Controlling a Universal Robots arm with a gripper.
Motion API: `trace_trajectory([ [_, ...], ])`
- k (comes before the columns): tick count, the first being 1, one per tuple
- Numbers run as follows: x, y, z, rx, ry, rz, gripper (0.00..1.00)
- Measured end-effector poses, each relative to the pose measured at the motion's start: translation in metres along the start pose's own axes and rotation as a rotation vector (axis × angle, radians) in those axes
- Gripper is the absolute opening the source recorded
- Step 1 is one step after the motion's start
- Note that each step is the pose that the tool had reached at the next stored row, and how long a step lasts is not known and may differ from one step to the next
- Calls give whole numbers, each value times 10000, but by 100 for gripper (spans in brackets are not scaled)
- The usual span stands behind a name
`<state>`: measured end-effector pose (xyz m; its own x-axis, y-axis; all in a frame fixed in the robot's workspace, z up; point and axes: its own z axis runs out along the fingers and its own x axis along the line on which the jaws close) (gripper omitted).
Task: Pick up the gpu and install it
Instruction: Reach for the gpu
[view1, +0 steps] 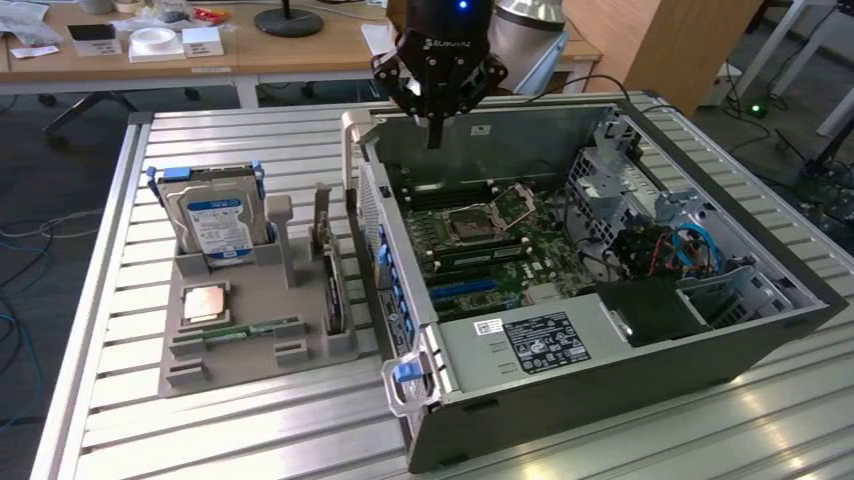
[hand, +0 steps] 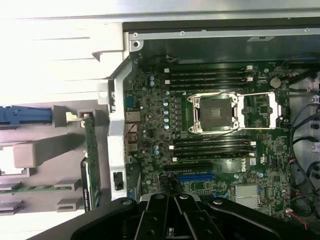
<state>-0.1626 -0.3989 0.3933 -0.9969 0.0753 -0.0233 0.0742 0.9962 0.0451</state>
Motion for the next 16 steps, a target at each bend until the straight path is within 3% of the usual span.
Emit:
trace_trajectory([
  [16,446,-27,-10,0,0,-2,11],
])
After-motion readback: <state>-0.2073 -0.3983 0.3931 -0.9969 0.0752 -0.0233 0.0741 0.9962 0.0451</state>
